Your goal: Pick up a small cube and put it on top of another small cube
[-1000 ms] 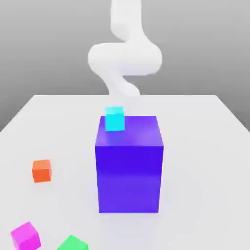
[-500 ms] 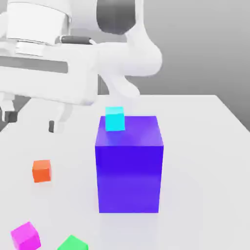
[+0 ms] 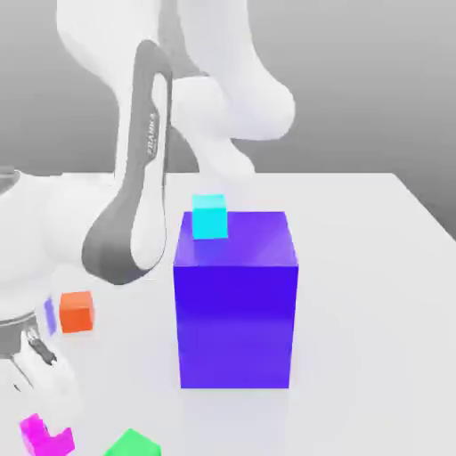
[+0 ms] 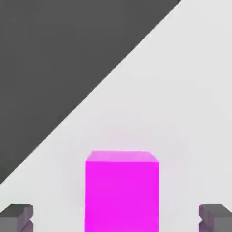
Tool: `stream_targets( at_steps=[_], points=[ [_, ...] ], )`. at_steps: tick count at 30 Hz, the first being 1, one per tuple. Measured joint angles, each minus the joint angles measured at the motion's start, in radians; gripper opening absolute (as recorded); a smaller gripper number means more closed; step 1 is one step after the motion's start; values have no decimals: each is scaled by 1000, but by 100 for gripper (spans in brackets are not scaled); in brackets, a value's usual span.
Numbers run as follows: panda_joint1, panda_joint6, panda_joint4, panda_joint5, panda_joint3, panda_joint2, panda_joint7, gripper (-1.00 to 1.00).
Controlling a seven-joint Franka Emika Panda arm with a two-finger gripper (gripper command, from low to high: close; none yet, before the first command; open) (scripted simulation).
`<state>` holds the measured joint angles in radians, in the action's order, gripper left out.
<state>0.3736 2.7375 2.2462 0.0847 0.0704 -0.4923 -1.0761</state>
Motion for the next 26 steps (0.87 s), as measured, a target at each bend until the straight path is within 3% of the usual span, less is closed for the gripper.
stream_targets(
  at_steps=[1,8,13,18,22,23,26],
  points=[
    [3,22,-6,4,-4,-28,3,-100],
    [4,25,-7,5,-5,-31,3,-100],
    [-25,-93,24,-21,10,117,-28,-100],
    [-157,-188,28,-63,-34,218,-174,-100],
    [-180,-100,22,-65,-46,123,-197,-100],
    [-180,-78,21,-64,-47,100,-197,100],
    [-180,-78,21,-64,-47,100,-197,100]
  ],
)
